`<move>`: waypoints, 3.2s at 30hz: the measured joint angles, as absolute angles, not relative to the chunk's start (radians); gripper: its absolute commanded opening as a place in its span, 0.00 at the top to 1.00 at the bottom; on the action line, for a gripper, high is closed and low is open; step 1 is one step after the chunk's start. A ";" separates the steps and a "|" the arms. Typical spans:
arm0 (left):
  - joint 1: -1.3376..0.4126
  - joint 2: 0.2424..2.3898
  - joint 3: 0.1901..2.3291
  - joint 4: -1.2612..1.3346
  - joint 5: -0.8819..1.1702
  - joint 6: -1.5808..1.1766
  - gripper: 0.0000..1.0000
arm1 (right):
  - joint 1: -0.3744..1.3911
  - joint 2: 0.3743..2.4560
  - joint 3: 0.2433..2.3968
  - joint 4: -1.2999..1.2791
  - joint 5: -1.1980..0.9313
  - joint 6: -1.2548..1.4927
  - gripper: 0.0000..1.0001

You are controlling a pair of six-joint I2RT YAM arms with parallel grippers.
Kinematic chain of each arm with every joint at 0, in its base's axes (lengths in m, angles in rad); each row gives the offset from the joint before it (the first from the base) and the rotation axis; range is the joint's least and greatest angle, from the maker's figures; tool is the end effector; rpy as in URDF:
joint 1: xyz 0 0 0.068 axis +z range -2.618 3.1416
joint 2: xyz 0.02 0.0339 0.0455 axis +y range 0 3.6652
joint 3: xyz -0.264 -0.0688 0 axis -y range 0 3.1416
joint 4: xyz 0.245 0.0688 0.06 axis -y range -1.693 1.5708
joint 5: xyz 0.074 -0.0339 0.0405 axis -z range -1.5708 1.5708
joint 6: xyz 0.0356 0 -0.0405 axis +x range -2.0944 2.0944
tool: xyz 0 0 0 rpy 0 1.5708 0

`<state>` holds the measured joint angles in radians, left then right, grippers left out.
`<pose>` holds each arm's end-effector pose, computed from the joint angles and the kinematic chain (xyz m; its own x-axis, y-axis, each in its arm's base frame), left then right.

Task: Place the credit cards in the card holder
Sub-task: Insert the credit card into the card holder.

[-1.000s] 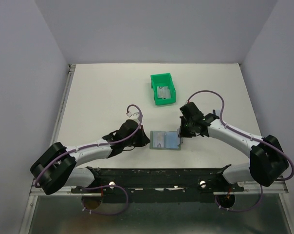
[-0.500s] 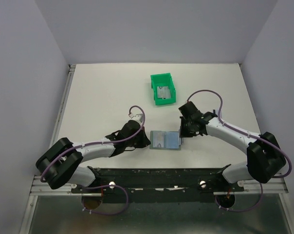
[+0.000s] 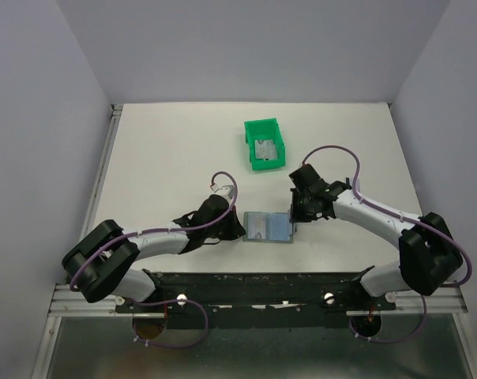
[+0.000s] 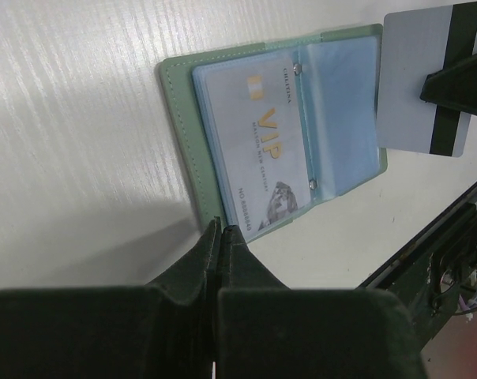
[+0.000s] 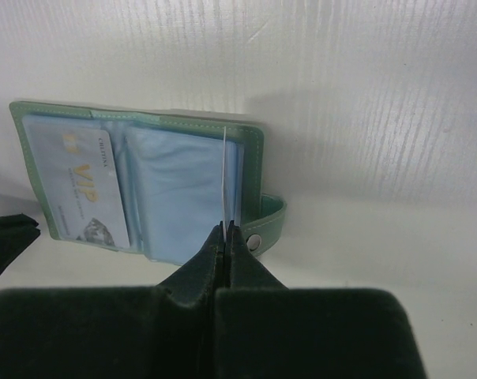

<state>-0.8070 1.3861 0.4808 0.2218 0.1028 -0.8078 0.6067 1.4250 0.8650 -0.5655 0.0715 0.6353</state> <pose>0.1736 -0.1866 0.1482 -0.8609 -0.1405 -0.4890 0.2188 0.7654 -0.6052 0.2218 0.1509 0.1966 -0.9192 0.0825 -0.3849 0.0026 0.9790 0.2037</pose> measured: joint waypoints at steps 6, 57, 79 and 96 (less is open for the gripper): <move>-0.807 1.396 0.481 0.228 0.108 -0.808 1.00 | 0.607 1.419 0.865 -0.547 0.053 0.635 1.00; -0.807 1.435 0.484 0.246 0.129 -0.808 1.00 | 0.607 1.432 0.865 -0.543 0.071 0.627 1.00; -0.807 1.444 0.501 0.246 0.133 -0.807 1.00 | 0.606 1.434 0.868 -0.533 0.047 0.626 1.00; -0.807 1.458 0.501 0.253 0.140 -0.808 1.00 | 0.606 1.448 0.868 -0.523 0.043 0.626 1.00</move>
